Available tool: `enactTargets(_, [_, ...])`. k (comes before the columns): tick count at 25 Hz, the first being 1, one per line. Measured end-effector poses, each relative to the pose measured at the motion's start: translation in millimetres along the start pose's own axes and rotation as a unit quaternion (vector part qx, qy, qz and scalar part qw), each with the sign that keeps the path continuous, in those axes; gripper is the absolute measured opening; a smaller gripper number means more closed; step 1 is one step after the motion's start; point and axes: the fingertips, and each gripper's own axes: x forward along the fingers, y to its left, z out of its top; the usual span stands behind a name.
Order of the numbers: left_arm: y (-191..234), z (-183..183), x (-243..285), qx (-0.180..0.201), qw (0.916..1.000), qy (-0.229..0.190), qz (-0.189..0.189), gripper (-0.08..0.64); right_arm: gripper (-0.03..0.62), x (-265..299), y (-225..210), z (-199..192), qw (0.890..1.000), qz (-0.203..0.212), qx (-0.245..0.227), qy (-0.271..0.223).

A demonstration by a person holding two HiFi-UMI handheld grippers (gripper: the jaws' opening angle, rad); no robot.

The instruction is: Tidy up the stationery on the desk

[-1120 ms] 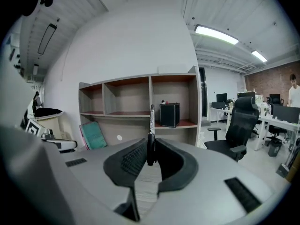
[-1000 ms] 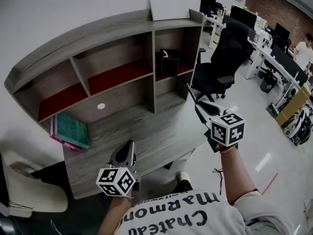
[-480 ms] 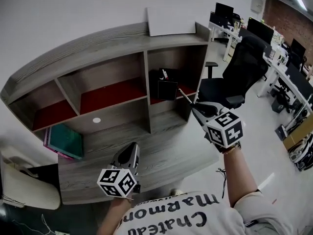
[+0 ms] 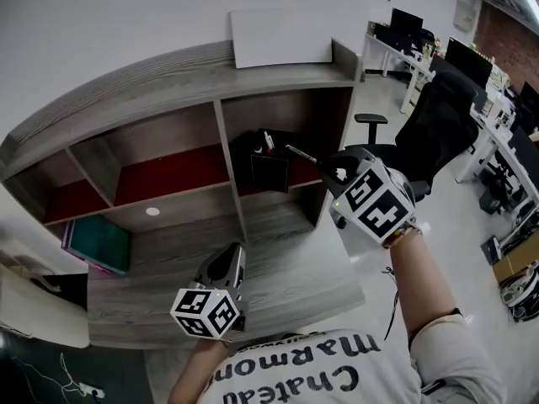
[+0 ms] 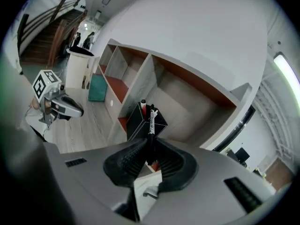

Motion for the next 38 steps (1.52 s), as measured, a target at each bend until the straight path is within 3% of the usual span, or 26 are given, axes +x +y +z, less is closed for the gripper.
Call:
enactTargets(8, [7.6,11.6,10.8,0.01,0.9999,0.004,0.006,0.015,0.072,17.9,-7.4,-0.9,0.99,0.024,-0.109,0.081])
enactTargets(15, [10.9,29.1,13.6,0.021,0.9994,0.013,-0.022,0.015,0.073,24.8,-13.4,10.5,0.973,0.005,-0.172,0.154])
enactTargets(31, [41.3,37.9,-7.3,0.008,0.9997,0.015,-0.019,0.015,0.075,44.7,-2.6,31.6,0.962,-0.009,-0.197,0.19])
enactTargets(38, [42.2,40.1,-8.3,0.008,0.9996,0.013,-0.023,0.015,0.077,39.5,-3.9,46.4,0.966,-0.01,-0.19,0.173])
